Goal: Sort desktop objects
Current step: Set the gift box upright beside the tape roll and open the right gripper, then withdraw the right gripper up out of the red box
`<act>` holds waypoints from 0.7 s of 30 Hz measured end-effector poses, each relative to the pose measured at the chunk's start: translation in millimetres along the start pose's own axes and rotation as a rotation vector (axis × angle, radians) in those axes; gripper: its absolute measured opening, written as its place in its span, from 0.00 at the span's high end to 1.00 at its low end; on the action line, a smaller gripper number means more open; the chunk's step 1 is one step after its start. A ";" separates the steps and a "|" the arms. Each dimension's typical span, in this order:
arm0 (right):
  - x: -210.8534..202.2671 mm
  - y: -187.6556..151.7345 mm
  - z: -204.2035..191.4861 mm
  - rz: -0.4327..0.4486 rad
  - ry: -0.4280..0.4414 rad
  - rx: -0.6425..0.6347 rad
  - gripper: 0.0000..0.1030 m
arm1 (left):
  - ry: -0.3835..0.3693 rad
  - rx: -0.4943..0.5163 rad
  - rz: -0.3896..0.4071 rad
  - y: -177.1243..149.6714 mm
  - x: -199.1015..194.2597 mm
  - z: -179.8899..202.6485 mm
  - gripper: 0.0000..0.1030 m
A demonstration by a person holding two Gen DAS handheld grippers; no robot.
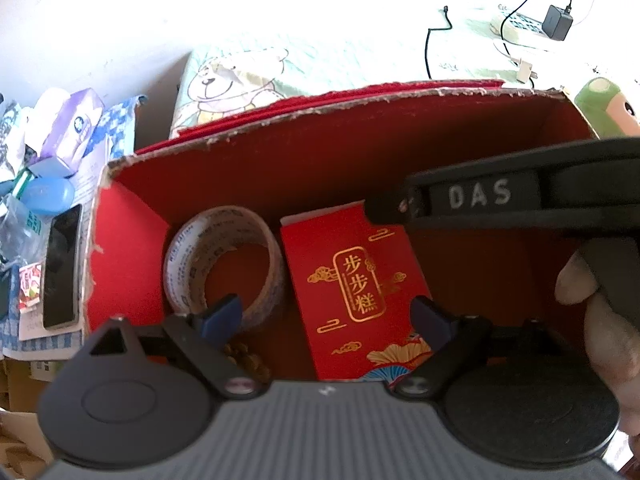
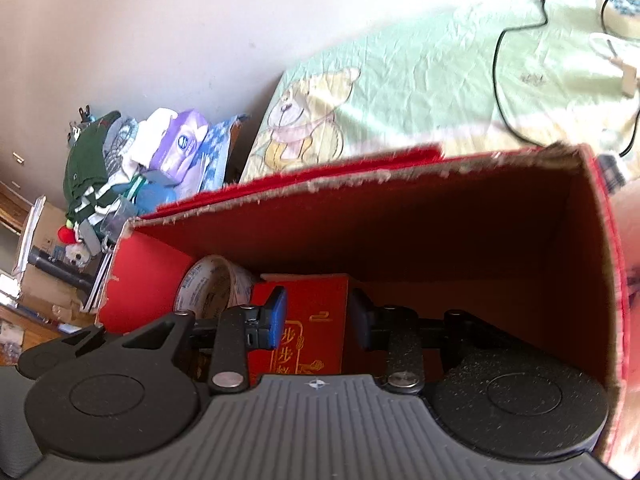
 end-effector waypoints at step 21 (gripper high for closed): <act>-89.9 -18.4 -31.7 0.301 -0.069 -0.109 0.59 | 0.036 -0.071 0.149 1.3 -45.2 9.6 0.05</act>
Point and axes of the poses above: each gripper's, at about its wrist camera, not at the fingertips, and x roughly the way its jaws point, z to its right, y to its top, the point moved 9 cm from there along x, roughly the way its jaws point, and after that the axes turned 10 degrees about y, right-handed, at the moved point
